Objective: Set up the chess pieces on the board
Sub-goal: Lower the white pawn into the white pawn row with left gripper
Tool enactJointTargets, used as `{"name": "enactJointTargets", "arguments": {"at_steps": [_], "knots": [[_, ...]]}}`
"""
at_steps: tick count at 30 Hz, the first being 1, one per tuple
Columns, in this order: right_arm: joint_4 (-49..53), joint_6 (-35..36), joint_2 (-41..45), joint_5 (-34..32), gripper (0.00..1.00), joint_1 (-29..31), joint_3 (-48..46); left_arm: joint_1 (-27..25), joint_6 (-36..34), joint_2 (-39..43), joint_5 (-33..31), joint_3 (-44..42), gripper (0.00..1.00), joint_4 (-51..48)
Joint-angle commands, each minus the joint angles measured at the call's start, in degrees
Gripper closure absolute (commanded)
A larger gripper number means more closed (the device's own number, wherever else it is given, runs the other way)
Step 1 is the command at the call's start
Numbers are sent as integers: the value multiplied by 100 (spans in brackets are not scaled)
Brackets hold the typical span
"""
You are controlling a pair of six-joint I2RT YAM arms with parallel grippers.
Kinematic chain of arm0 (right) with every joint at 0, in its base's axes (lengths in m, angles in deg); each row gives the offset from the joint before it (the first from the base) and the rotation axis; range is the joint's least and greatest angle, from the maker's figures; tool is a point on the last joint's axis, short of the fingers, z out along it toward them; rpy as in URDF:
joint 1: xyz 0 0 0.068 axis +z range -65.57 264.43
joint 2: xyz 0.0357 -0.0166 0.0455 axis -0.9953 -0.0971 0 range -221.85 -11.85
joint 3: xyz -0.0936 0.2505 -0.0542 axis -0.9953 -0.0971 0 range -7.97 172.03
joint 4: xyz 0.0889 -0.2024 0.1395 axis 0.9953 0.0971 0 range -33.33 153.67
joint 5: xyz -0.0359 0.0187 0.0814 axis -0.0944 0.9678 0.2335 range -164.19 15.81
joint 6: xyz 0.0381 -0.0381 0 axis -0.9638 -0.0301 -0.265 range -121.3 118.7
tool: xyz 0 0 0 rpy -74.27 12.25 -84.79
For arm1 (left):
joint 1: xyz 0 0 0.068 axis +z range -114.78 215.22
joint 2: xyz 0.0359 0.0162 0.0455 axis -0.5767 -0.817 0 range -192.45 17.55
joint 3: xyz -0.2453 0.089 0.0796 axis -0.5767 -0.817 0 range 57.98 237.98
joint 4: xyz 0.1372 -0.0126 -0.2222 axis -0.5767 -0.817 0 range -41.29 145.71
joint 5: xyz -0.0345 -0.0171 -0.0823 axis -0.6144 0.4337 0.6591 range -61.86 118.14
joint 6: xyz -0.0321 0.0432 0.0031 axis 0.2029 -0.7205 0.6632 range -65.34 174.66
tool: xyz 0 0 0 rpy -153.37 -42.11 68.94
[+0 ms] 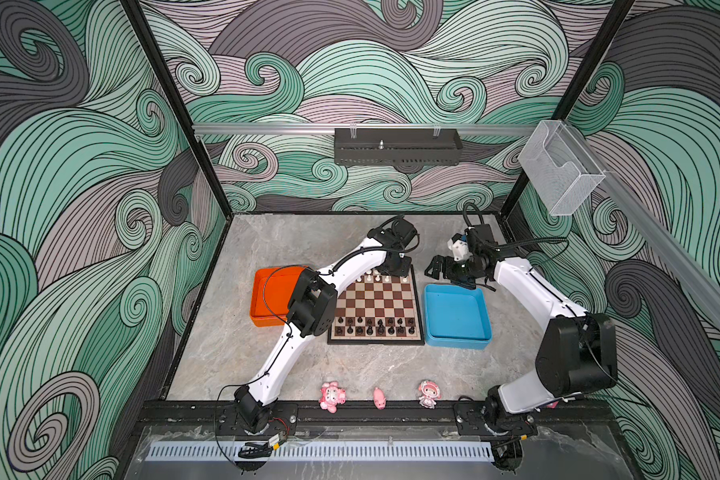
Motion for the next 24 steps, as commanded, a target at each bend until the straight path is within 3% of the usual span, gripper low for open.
{"name": "enactJointTargets", "arguments": {"at_steps": [1, 24], "knots": [[10, 52, 134, 86, 1, -42, -66, -55, 48, -201, -175, 132, 87, 187], [-66, 28, 64, 152, 1, -79, -106, -107, -42, -536, -484, 265, 86, 120]]}}
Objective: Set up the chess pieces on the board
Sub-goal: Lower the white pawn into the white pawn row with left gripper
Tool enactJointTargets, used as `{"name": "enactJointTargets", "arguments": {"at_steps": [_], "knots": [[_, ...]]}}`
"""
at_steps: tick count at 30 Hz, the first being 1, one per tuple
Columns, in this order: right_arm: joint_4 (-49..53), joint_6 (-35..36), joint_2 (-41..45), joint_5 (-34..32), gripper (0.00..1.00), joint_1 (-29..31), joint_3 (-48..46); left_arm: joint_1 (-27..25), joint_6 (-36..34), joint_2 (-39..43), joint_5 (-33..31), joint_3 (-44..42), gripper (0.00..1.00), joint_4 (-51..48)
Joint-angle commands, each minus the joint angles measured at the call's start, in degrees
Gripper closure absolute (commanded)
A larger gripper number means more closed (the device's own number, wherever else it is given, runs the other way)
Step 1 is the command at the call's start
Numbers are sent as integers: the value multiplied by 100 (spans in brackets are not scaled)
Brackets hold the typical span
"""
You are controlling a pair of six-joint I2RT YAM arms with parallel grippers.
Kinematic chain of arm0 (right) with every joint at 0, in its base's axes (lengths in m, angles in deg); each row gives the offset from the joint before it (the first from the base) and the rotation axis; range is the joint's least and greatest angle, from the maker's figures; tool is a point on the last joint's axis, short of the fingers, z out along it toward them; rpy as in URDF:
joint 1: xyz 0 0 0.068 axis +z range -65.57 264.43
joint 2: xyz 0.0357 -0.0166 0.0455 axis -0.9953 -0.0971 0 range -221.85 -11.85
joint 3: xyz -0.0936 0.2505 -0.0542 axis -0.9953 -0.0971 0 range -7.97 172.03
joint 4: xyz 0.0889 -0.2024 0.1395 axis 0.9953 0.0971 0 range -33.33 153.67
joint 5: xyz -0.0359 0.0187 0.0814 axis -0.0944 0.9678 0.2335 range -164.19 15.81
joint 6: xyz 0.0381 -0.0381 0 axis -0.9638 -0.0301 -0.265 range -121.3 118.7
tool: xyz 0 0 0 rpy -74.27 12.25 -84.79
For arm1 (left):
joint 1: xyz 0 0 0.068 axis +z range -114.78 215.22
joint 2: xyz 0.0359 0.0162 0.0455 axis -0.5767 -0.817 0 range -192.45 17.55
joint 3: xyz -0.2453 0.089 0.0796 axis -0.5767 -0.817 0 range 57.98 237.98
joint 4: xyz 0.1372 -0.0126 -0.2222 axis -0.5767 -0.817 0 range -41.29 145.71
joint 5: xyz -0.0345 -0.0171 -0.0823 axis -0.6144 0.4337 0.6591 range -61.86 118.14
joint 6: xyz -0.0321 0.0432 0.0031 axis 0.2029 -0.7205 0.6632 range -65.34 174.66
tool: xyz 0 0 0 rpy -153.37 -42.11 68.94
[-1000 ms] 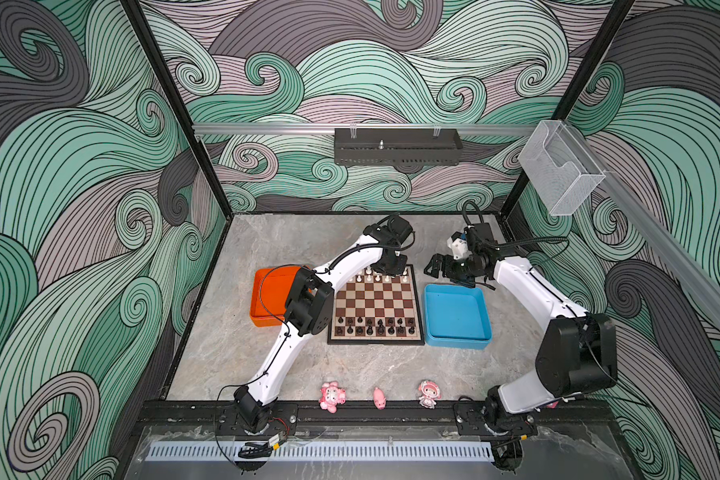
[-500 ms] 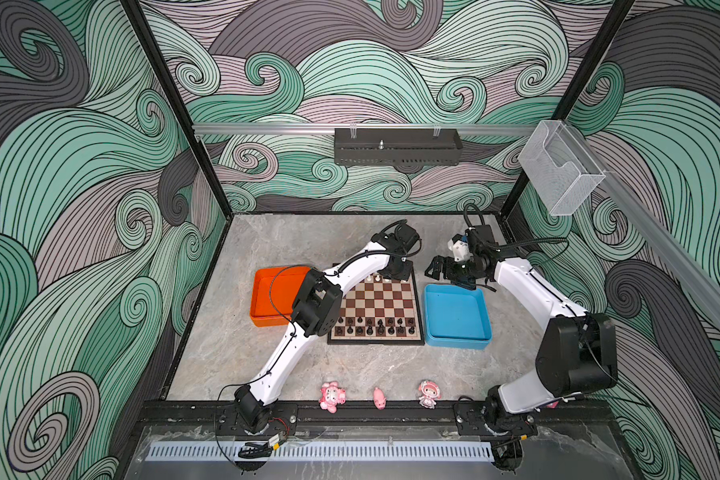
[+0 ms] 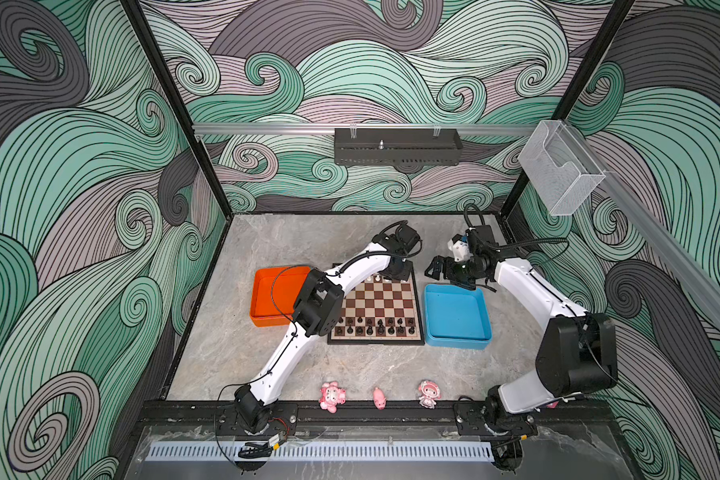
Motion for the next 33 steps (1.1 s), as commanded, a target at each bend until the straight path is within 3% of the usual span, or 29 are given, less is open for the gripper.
{"name": "enactJointTargets", "arguments": {"at_steps": [1, 26, 33], "knots": [[-9, 15, 64, 50, 1, -44, -51, -43, -28, -192, -106, 227, 86, -112], [-10, 6, 87, 50, 1, -53, -49, -45, 4, -219, -71, 332, 81, -140], [-12, -3, 117, 50, 1, -52, -51, -73, -41, -2, 4, 337, 70, -93]]}}
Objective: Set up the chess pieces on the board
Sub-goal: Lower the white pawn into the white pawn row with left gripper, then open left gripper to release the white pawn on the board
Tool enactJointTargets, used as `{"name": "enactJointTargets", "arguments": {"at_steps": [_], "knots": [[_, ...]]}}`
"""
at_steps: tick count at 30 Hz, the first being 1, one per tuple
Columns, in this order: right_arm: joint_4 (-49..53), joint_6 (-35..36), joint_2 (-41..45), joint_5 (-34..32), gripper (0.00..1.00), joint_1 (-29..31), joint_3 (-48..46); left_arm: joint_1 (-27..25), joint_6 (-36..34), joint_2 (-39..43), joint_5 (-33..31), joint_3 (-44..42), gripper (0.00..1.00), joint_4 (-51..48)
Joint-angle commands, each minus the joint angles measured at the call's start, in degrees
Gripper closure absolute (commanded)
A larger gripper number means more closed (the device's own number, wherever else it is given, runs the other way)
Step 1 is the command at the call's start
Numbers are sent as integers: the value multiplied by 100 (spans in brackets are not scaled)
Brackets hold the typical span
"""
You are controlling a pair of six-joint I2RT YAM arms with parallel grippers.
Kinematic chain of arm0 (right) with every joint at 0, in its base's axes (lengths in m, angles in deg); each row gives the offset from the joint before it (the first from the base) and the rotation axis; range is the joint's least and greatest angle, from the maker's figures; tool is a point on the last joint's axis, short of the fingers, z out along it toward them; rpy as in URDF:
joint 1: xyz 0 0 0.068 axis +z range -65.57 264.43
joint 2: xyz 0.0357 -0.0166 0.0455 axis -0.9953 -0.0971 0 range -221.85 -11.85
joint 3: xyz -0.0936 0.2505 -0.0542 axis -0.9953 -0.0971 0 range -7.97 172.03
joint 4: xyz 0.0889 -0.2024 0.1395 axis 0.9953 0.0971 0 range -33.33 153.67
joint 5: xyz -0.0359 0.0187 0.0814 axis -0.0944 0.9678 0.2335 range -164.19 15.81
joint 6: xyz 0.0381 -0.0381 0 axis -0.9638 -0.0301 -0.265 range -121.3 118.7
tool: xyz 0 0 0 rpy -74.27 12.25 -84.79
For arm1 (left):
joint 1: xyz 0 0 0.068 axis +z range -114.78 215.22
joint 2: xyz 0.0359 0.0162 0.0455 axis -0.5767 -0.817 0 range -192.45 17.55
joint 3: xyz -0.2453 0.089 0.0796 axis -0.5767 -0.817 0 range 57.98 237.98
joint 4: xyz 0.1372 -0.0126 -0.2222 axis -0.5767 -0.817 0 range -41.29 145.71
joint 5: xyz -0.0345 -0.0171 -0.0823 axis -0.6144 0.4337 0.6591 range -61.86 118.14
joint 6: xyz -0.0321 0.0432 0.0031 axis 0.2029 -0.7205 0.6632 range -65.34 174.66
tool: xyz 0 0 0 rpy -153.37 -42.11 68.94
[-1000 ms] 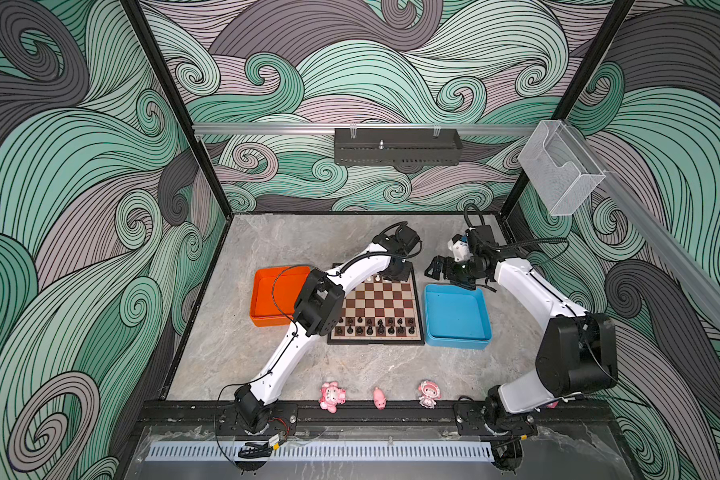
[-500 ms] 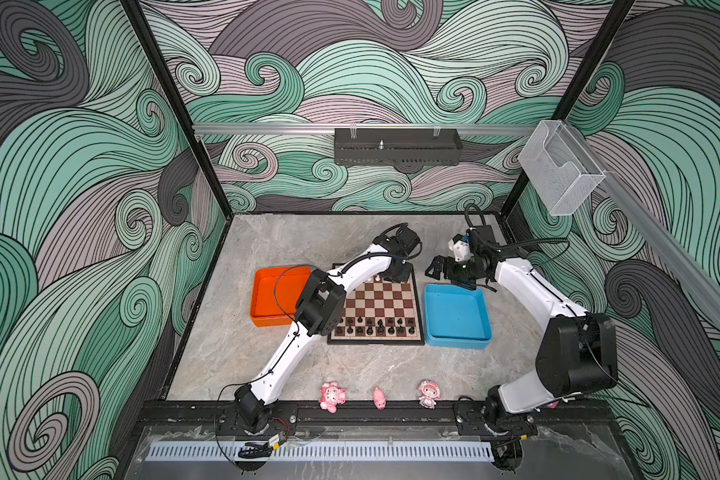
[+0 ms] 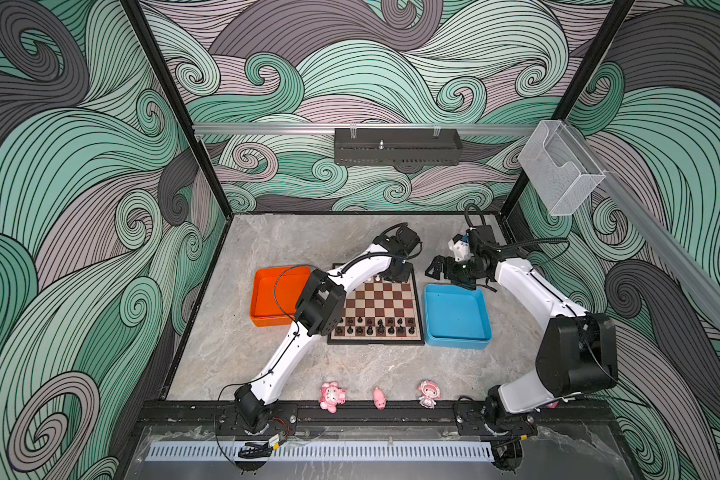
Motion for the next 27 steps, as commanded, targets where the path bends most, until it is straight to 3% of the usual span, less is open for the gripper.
{"name": "enactJointTargets", "arguments": {"at_steps": [1, 27], "knots": [[-4, -3, 113, 47, 1, -28, -49, -71, -35, 198, 17, 226, 70, -40], [72, -29, 235, 11, 1, -23, 46, -97, -163, 913, -177, 268, 57, -406]]}}
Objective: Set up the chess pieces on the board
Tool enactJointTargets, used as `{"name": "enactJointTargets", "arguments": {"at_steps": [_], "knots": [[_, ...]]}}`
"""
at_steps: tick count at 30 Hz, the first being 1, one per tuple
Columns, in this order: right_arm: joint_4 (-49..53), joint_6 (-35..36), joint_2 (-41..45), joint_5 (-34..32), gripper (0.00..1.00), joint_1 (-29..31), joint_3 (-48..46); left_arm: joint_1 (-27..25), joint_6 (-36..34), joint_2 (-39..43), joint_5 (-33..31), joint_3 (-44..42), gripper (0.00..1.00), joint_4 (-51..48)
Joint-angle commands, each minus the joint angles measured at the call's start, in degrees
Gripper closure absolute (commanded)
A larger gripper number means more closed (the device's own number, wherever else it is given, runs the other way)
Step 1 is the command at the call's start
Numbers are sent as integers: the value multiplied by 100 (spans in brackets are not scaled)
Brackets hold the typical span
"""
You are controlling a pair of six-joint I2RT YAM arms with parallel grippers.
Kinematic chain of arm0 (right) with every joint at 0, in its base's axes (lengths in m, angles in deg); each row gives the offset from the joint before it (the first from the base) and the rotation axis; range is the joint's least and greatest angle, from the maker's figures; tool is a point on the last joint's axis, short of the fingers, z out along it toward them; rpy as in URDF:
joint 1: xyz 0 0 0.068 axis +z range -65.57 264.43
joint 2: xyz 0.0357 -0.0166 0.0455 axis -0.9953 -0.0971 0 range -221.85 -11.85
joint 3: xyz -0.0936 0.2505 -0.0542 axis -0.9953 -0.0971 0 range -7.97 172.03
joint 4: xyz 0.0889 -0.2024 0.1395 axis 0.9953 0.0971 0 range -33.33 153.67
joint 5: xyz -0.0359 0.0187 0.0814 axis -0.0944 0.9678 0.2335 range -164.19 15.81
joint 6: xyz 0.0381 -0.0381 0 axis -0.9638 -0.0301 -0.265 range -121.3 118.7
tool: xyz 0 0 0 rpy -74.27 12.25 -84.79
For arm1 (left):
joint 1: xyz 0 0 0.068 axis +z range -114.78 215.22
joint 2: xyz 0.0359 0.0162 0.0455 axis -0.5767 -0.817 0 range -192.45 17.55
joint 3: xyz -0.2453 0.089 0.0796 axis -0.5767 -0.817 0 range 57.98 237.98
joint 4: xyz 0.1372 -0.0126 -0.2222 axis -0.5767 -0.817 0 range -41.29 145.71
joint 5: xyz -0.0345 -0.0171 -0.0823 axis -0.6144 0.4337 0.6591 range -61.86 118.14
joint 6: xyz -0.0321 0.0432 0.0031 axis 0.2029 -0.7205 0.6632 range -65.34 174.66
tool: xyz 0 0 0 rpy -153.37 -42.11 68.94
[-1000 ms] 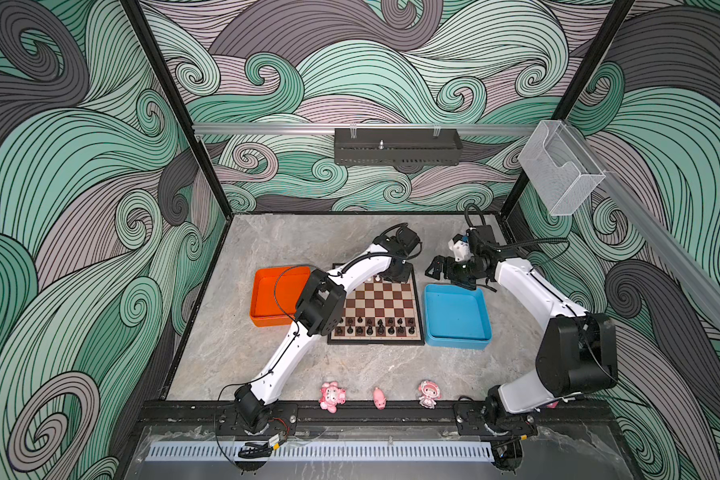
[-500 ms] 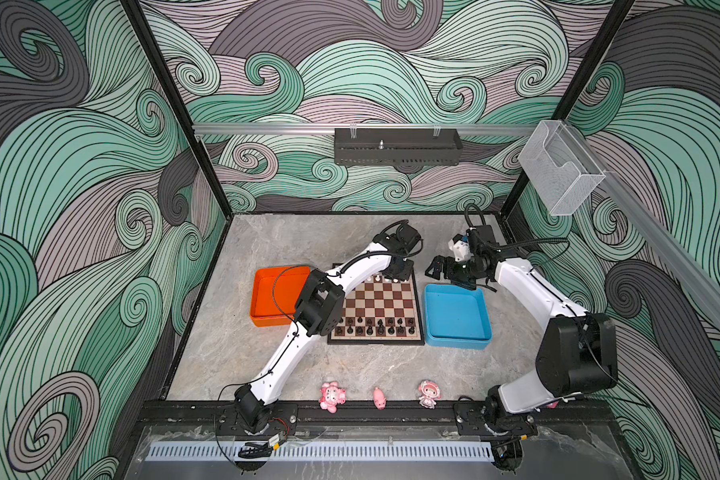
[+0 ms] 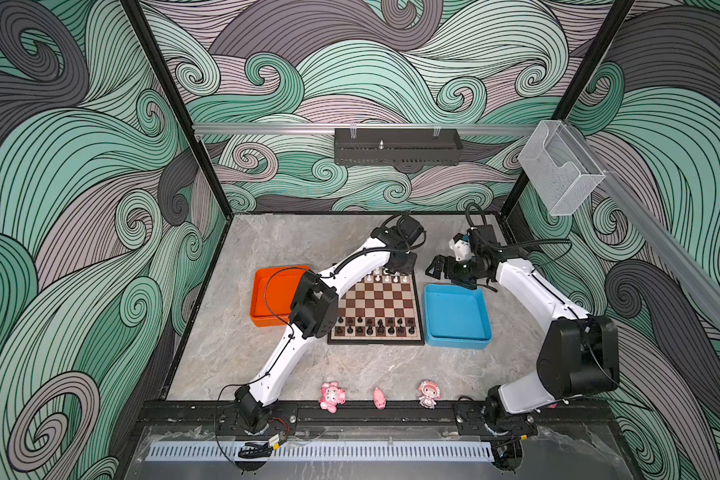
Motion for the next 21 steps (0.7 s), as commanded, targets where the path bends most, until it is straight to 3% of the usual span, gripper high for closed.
{"name": "enactJointTargets", "arguments": {"at_steps": [1, 7, 12, 21], "knots": [[99, -15, 148, -3, 1, -18, 62, -18, -13, 416, -107, -20, 55, -185], [233, 69, 223, -309, 1, 85, 185, -10, -22, 771, -209, -82, 37, -223], [317, 83, 64, -453, 1, 256, 448, 26, -25, 1181, -419, -285, 29, -228], [327, -16, -719, -640, 4, 887, 1243, 483, 150, 2126, -647, -1269, 27, -176]]}}
